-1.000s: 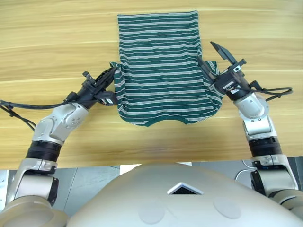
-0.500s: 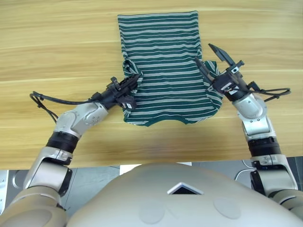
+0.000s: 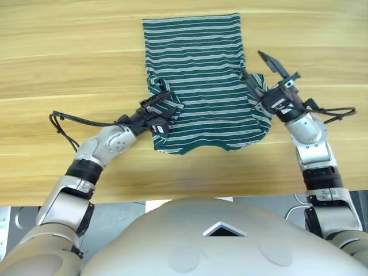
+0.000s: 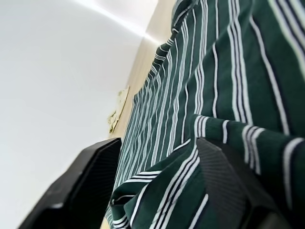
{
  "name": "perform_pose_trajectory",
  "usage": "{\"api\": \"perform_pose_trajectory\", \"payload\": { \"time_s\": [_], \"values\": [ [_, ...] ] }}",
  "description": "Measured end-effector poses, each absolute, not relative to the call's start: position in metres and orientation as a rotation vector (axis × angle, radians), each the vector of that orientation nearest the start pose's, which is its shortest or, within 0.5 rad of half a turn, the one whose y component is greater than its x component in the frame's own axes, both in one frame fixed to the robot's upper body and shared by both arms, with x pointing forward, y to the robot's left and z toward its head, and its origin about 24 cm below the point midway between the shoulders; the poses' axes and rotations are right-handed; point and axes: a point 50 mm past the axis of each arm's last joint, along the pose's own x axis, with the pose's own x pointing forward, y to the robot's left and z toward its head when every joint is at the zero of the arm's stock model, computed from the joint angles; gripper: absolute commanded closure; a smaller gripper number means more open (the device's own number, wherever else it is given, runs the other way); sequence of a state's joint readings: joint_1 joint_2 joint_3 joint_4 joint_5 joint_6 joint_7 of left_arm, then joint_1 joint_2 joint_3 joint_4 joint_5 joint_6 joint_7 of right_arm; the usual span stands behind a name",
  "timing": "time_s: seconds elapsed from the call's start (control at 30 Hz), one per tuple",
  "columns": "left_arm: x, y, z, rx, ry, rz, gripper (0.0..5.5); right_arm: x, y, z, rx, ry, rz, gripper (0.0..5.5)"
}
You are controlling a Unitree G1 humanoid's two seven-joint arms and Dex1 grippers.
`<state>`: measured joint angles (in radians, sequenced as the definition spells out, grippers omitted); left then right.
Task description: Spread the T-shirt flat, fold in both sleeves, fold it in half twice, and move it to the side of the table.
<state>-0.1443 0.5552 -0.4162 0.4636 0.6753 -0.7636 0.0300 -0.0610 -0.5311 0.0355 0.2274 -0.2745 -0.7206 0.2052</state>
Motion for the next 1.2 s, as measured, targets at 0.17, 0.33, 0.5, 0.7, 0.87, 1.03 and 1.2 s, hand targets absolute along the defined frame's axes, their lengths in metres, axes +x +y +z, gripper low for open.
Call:
{"api": "perform_pose_trajectory", "payload": {
  "time_s": [0.17, 0.33, 0.5, 0.7, 0.87, 1.03, 1.2],
  "values": [
    [0.229, 0.172, 0.026, 1.101, -0.452, -0.694, 2.38, 0.242, -0.283, 0.089, -1.403, -0.266, 0.287, 3.29],
    [0.229, 0.175, 0.067, 1.05, -0.624, -0.543, 2.38, 0.202, -0.32, 0.036, -1.595, 0.098, 0.45, 3.29],
    [0.231, 0.192, 0.069, 1.101, -0.547, -0.438, 2.38, 0.207, -0.302, 0.019, -1.594, 0.102, 0.547, 3.29],
    [0.239, 0.22, 0.058, 1.233, -0.394, -0.292, 2.38, 0.218, -0.291, 0.016, -1.599, 0.072, 0.576, 3.29],
    [0.238, 0.219, 0.056, 1.222, -0.397, -0.285, 2.38, 0.226, -0.274, 0.013, -1.589, 0.018, 0.623, 3.29],
    [0.237, 0.217, 0.054, 1.217, -0.395, -0.294, 2.38, 0.227, -0.267, 0.013, -1.585, -0.007, 0.642, 3.29],
    [0.236, 0.214, 0.052, 1.212, -0.394, -0.311, 2.38, 0.224, -0.263, 0.011, -1.576, -0.016, 0.656, 3.29]
  ]
}}
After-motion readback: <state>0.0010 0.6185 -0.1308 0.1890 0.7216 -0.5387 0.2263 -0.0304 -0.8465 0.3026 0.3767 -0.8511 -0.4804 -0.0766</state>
